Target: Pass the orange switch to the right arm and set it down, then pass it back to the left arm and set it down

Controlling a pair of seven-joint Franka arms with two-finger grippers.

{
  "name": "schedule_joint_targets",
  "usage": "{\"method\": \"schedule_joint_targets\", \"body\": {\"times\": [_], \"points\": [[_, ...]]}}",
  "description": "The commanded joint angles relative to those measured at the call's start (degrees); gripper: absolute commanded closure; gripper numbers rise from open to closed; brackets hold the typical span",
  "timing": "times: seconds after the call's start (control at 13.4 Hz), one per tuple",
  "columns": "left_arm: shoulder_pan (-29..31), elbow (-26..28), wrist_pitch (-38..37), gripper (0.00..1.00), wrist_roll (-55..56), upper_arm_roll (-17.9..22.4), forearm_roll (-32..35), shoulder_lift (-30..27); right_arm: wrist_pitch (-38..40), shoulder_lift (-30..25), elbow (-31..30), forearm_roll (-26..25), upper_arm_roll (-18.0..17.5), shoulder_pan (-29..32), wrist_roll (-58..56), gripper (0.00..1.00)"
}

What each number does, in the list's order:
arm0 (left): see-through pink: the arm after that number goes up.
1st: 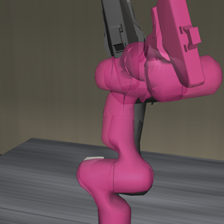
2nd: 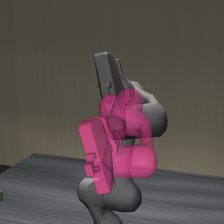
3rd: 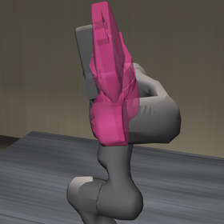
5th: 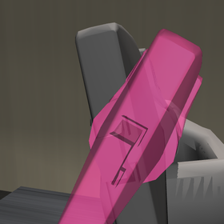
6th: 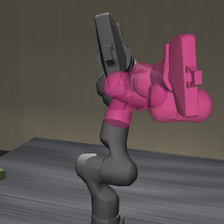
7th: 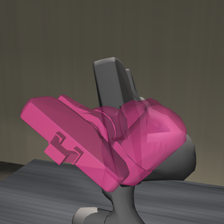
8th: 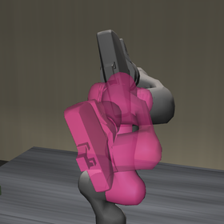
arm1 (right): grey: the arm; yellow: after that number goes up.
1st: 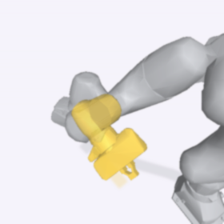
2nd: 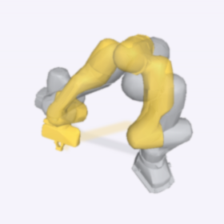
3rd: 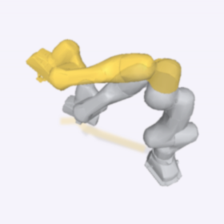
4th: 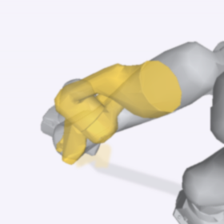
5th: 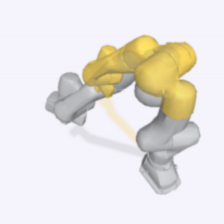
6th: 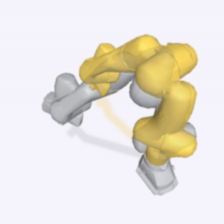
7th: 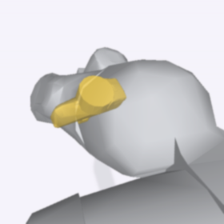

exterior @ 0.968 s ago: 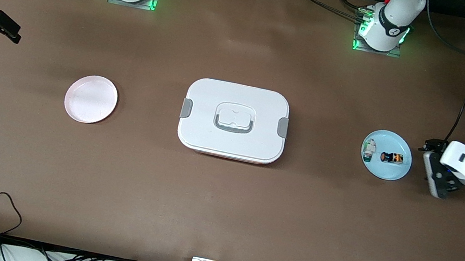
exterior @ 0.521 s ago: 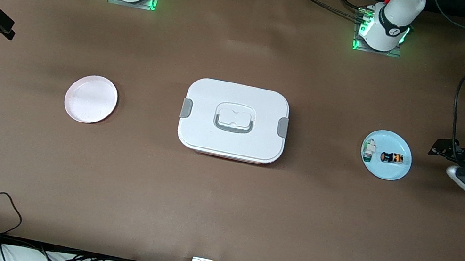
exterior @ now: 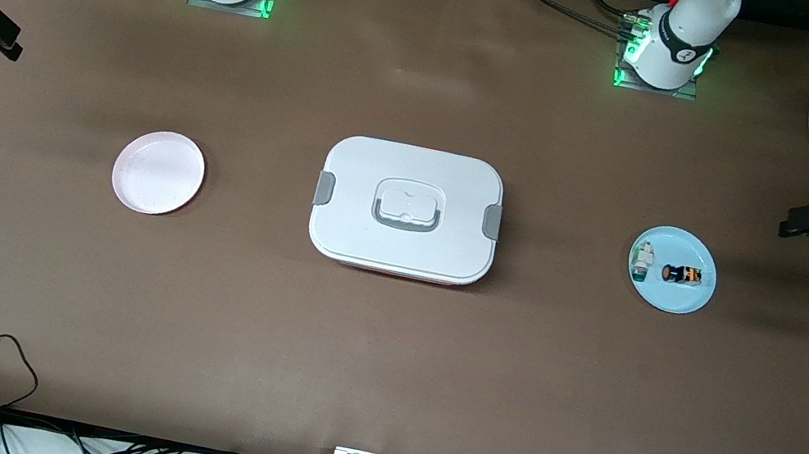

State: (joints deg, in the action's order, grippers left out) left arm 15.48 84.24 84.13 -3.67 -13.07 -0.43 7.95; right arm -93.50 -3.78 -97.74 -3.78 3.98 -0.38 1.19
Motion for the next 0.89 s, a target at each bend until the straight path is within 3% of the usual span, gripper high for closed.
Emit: {"method": "schedule_joint_targets", "body": {"times": [0.0, 0.37, 0.45, 0.6, 0.82], "points": [[0.26, 0.39, -3.43, 0.00, 1.21, -0.72, -2.46, -3.90, 2.44, -0.09, 1.24, 0.96, -0.02, -0.32, -0.75, 0.00], [-0.70, 0.83, 0.94, 0.00, 1.65, -1.87, -3.18, -3.91, 2.98, -0.18, 1.32, 0.96, 0.06, -0.59, -0.84, 0.00], [-4.10, 0.75, 1.12, 0.00, 1.65, -0.65, -2.65, -4.08, 3.06, -0.18, 1.32, 0.96, 0.06, -0.59, -0.93, 0.00], [-11.57, 0.75, 1.04, 0.00, 1.65, 6.53, -2.47, -4.26, 2.98, -0.18, 1.32, 0.96, 0.06, -0.67, -0.75, 0.00], [-15.46, 1.10, 1.13, 0.00, 0.86, 11.91, -2.47, -4.53, 2.98, -0.18, 1.32, 0.96, 0.06, -0.50, -0.84, 0.00]]}}
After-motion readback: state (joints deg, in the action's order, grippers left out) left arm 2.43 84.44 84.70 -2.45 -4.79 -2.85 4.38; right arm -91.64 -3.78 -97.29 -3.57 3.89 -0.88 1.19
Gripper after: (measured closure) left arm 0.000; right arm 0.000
